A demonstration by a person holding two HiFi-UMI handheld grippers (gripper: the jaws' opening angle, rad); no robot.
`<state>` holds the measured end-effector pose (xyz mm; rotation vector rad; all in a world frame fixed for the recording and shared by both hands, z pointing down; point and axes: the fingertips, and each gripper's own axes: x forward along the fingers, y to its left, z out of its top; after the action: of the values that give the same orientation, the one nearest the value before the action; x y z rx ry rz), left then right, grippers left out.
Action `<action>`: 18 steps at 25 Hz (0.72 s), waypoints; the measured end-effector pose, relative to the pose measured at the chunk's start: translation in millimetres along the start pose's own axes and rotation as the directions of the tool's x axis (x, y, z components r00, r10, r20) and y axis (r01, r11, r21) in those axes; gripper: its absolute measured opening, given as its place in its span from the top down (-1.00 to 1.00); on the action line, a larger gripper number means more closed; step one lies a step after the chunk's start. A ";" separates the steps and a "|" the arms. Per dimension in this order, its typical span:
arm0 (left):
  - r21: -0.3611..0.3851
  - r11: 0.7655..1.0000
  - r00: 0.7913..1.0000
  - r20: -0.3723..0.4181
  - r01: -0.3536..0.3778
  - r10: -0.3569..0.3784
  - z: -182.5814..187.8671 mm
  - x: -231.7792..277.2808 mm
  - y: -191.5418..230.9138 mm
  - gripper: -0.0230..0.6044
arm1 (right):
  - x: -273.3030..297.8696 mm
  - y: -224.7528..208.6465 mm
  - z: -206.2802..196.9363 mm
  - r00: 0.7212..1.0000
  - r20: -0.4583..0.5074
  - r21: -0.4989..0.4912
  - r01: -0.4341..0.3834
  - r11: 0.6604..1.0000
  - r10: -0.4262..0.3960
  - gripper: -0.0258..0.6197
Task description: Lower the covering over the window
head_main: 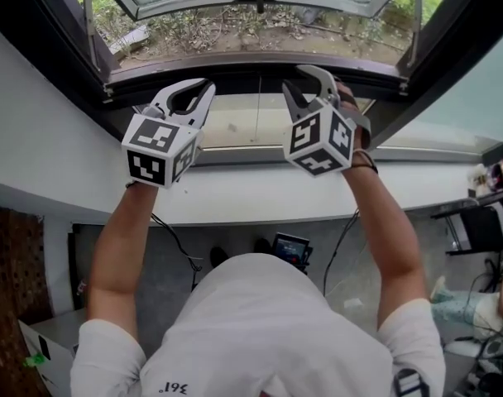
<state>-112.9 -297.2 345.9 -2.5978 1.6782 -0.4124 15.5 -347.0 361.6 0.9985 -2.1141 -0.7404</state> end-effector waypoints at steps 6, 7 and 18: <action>-0.082 0.996 0.998 0.050 -0.033 0.037 4.3 -7.5 -16.0 0.82 | -7.7 -0.1 -1.9 0.999 0.047 0.113 -0.028 0.993 0.022 0.56; -0.095 0.995 0.997 0.061 -0.037 0.043 5.8 -9.5 -18.5 0.82 | -9.4 -0.7 -2.1 0.998 0.057 0.135 -0.034 0.990 0.027 0.57; -0.177 0.983 0.993 0.097 -0.051 0.069 -5.8 -33.1 -50.4 0.84 | -30.4 17.9 3.8 0.988 0.132 0.245 -0.105 0.964 0.074 0.61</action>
<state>-82.0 -245.5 352.6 -2.6256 1.8298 -0.1323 19.3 -311.7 362.2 1.0020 -2.3878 -0.5076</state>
